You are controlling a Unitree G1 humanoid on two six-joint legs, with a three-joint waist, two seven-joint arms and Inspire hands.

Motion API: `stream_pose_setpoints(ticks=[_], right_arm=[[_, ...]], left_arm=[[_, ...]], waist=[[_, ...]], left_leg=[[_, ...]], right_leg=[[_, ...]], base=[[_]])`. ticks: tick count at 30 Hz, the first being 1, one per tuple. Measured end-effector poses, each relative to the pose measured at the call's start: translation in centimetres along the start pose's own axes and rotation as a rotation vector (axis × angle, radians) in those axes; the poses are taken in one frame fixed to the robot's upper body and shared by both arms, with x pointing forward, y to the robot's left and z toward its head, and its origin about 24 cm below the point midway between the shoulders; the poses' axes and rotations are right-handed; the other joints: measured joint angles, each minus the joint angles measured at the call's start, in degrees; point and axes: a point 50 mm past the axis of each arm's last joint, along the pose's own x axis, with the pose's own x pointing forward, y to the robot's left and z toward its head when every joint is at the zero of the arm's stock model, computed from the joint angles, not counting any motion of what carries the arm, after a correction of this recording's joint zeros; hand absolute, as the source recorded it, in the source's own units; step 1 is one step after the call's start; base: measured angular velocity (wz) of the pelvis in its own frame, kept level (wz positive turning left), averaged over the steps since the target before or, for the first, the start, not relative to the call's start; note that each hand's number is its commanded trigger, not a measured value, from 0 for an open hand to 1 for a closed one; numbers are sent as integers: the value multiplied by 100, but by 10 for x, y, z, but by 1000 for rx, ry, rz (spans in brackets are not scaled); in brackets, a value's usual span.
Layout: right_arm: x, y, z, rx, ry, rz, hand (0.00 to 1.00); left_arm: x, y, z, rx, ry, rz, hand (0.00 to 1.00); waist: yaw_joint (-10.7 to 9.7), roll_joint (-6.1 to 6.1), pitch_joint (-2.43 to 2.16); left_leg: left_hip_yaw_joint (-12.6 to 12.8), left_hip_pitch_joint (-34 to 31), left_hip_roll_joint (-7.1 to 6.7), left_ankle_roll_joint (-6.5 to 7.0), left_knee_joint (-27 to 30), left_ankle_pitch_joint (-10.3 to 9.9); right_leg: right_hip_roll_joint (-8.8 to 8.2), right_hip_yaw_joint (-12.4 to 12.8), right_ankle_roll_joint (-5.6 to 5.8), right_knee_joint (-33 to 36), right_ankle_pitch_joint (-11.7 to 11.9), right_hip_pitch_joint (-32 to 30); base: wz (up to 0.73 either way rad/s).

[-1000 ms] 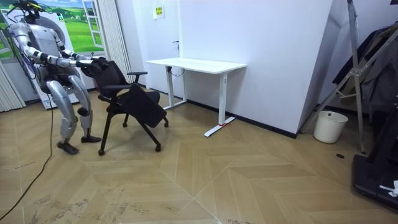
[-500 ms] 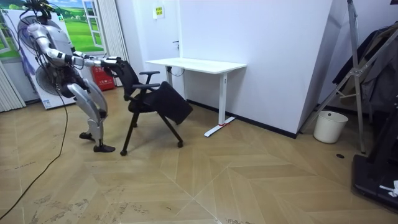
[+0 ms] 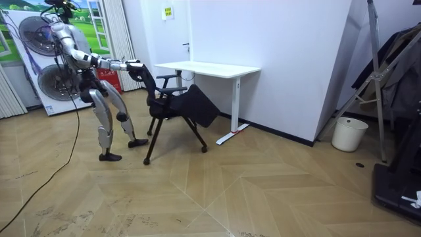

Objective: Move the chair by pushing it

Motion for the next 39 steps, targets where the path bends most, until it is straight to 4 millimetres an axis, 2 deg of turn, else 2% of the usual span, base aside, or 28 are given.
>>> stream_pose_setpoints(ticks=[2,3,5,6,9,10,11,12,13,15,17,18,19,20,21,23,24,25,26,27,28,29,30,32,34,36,38,39], right_arm=[[0,-3,-1,-5,9,-7,100],[1,-4,0,-4,10,-9,100],[1,-5,0,-7,13,-11,100],[1,-6,0,-7,14,-12,100],[1,-6,0,-6,26,-16,100],[1,-5,0,-5,30,-10,100],[0,-3,-1,-5,33,-3,100],[0,-3,-1,-1,34,-1,100],[0,0,0,15,37,4,100],[-1,1,3,32,35,3,100],[-7,12,9,45,7,43,100],[-8,12,11,52,-4,40,100],[-7,13,21,57,-27,38,100],[-5,14,27,62,-36,44,100],[-5,14,29,61,-41,46,100],[-2,13,43,70,-68,56,100],[-2,14,46,66,-74,63,100],[-2,11,49,64,-90,69,100],[-2,7,50,57,-114,78,100],[-2,6,50,56,-121,78,100],[-2,3,50,52,-121,75,100],[0,1,49,47,-117,81,100],[1,0,49,43,-115,84,100],[8,-9,45,26,-96,99,100],[9,-11,42,17,-80,114,100],[10,-12,40,7,-78,120,100],[11,-13,41,12,-81,120,100],[11,-13,41,14,-81,120,100]], left_arm=[[2,5,2,16,-8,11,100],[2,5,2,16,-7,12,100],[3,7,3,16,-4,8,100],[4,7,3,16,-3,10,100],[7,8,3,13,-3,3,100],[8,9,3,11,-3,-6,100],[9,9,4,12,-6,-11,100],[10,9,4,13,-9,-13,100],[11,10,4,17,-13,-20,100],[11,11,1,29,-11,-22,100],[8,9,-5,46,-11,-39,100],[8,10,-6,50,-17,-33,100],[4,13,-15,67,-12,-20,100],[2,12,-20,72,4,-20,100],[3,11,-21,70,12,-17,100],[-6,9,-31,68,56,-8,100],[-9,8,-32,71,63,-8,100],[-11,8,-33,76,68,-1,100],[-10,9,-33,76,70,4,100],[-10,9,-33,74,74,7,100],[-8,9,-34,73,77,8,100],[-7,9,-33,69,79,12,100],[-6,9,-33,66,80,15,100],[-2,10,-28,53,88,43,100],[2,10,-24,57,91,42,100],[3,10,-23,59,90,43,100],[3,13,-24,66,89,50,100],[4,13,-23,62,88,50,100]], waist=[[68,-146,2],[71,-159,7],[101,-262,5],[118,-284,10],[147,-307,20],[158,-307,27],[156,-282,56],[152,-262,71],[149,-252,81],[170,-243,86],[203,-140,95],[241,-116,93],[229,-69,120],[171,21,122],[183,68,131],[183,166,121],[134,174,121],[55,156,115],[-15,107,113],[-37,83,100],[-49,25,70],[20,28,73],[70,33,73],[97,10,69],[96,-13,65],[95,-68,62],[99,-158,55],[99,-163,52]], left_leg=[[-4,92,-153,43,-62,55],[0,124,-177,69,-46,71],[43,207,-352,212,103,-70],[89,233,-384,216,146,-143],[108,260,-523,325,598,-571],[112,260,-533,323,919,-806],[104,262,-530,358,1249,-1054],[78,269,-526,378,1385,-1168],[-25,287,-521,398,1631,-1358],[-206,435,-507,435,1713,-1485],[-574,851,-303,415,1504,-1638],[-742,887,-252,288,1455,-1732],[-782,922,-161,272,1482,-1843],[-905,972,-96,288,1405,-1878],[-1017,1003,-98,284,1341,-1872],[-1494,1327,-110,233,918,-1791],[-1642,1416,-111,184,823,-1758],[-1884,1502,-124,120,711,-1726],[-2096,1505,-193,51,716,-1766],[-2161,1503,-218,19,740,-1800],[-2236,1506,-243,-55,809,-1849],[-2249,1551,-187,-147,838,-1918],[-2240,1562,-142,-180,839,-1936],[-2265,1496,21,-281,827,-1894],[-2221,1495,120,-365,820,-1834],[-2038,1465,232,-414,822,-1759],[-1596,1385,398,-414,856,-1670],[-1541,1355,423,-428,879,-1658]], right_leg=[[-115,47,92,-56,-105,101],[-131,56,114,-113,-119,169],[-291,71,262,-201,-219,396],[-341,60,310,-177,-248,426],[-664,-161,560,718,-349,285],[-805,-163,646,1348,-317,139],[-903,-171,826,1911,-209,33],[-907,-172,858,2090,-126,1],[-889,-169,824,2336,72,6],[-845,-167,836,2580,534,16],[-630,-151,910,2940,1425,-109],[-579,-139,884,3047,1296,-238],[-451,-142,751,3061,663,-486],[-278,-111,627,2827,312,-789],[-187,-97,593,2626,228,-947],[138,34,560,1035,282,-1187],[205,143,544,519,398,-1156],[224,468,566,-392,769,-1116],[68,763,642,-912,1096,-1115],[-24,617,651,-846,1263,-1113],[-173,215,572,-636,1310,-1136],[-338,-258,501,-389,1319,-1155],[-381,-465,410,-321,1275,-1148],[-514,-1224,221,-202,1130,-1078],[-479,-1424,201,-172,971,-993],[-470,-1584,259,-69,787,-966],[-437,-1744,366,-3,608,-967],[-423,-1792,384,-7,578,-956]], base=[[0],[-6],[-4],[-8],[1],[15],[19],[29],[31],[29],[21],[-13],[-19],[-13],[-11],[-16],[33],[73],[79],[77],[52],[38],[22],[41],[55],[46],[36],[25]])
